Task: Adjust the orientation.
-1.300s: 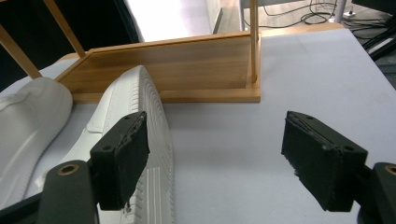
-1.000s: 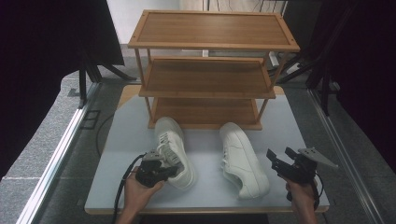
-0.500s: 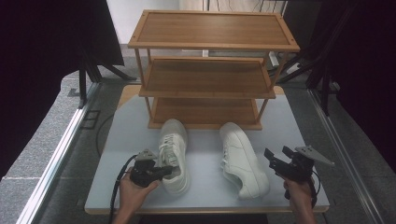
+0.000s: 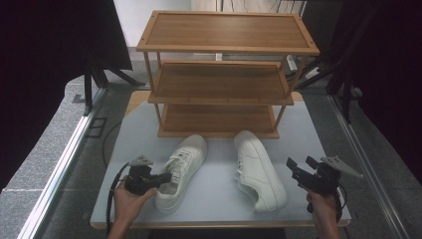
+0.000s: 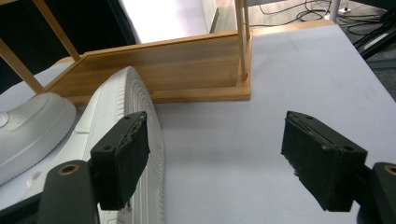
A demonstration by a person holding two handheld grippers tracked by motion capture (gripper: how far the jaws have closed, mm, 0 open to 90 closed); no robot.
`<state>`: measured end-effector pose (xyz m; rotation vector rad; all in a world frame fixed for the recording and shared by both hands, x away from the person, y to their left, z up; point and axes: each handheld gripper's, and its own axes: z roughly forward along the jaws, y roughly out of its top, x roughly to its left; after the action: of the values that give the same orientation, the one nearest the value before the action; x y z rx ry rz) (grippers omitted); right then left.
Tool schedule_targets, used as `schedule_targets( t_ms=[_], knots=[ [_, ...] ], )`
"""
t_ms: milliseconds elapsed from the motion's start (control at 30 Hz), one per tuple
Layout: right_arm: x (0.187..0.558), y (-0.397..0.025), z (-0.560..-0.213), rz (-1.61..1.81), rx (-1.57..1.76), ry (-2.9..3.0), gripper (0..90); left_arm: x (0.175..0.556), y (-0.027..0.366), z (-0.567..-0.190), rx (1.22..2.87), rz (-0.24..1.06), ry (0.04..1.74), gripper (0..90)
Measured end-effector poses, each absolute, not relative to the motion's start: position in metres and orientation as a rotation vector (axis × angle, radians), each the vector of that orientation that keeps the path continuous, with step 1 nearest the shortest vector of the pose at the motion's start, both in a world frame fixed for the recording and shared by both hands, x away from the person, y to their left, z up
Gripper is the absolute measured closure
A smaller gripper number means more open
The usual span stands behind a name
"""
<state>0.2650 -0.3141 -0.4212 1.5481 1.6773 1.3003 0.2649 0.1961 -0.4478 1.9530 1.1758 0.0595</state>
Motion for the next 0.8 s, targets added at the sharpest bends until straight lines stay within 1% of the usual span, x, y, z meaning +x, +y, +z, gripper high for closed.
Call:
schedule_targets(
  t_ms=[133, 167, 200, 333, 400, 533, 567, 667, 700, 800],
  knots=[
    [0.265, -0.316, -0.421, 1.308, 1.552, 1.670, 23.0, 0.264, 0.199, -0.446, 1.962, 0.058, 1.161, 89.7],
    [0.265, -0.317, -0.421, 1.316, 1.555, 1.667, 22.9, 0.263, 0.197, -0.444, 1.973, 0.054, 1.138, 85.6],
    [0.265, -0.317, -0.421, 1.317, 1.555, 1.666, 22.9, 0.262, 0.196, -0.443, 1.972, 0.050, 1.129, 83.5],
    [0.266, -0.320, -0.422, 1.330, 1.551, 1.665, 22.9, 0.259, 0.192, -0.437, 1.950, 0.057, 1.071, 70.3],
    [0.269, -0.317, -0.420, 1.365, 1.519, 1.674, 22.9, 0.252, 0.188, -0.428, 1.939, 0.091, 1.005, 64.5],
    [0.268, -0.305, -0.415, 1.386, 1.462, 1.719, 22.9, 0.244, 0.189, -0.423, 1.903, 0.121, 0.964, 51.0],
    [0.265, -0.292, -0.413, 1.378, 1.393, 1.794, 23.2, 0.241, 0.191, -0.421, 1.886, 0.153, 0.966, 48.2],
    [0.262, -0.276, -0.410, 1.375, 1.329, 1.865, 25.7, 0.241, 0.196, -0.418, 1.850, 0.177, 0.986, 43.6],
    [0.262, -0.276, -0.410, 1.375, 1.329, 1.865, 25.7, 0.241, 0.196, -0.418, 1.850, 0.177, 0.986, 42.9],
    [0.256, -0.262, -0.406, 1.365, 1.243, 1.930, 29.9, 0.240, 0.199, -0.410, 1.787, 0.187, 0.983, 41.1]
  ],
)
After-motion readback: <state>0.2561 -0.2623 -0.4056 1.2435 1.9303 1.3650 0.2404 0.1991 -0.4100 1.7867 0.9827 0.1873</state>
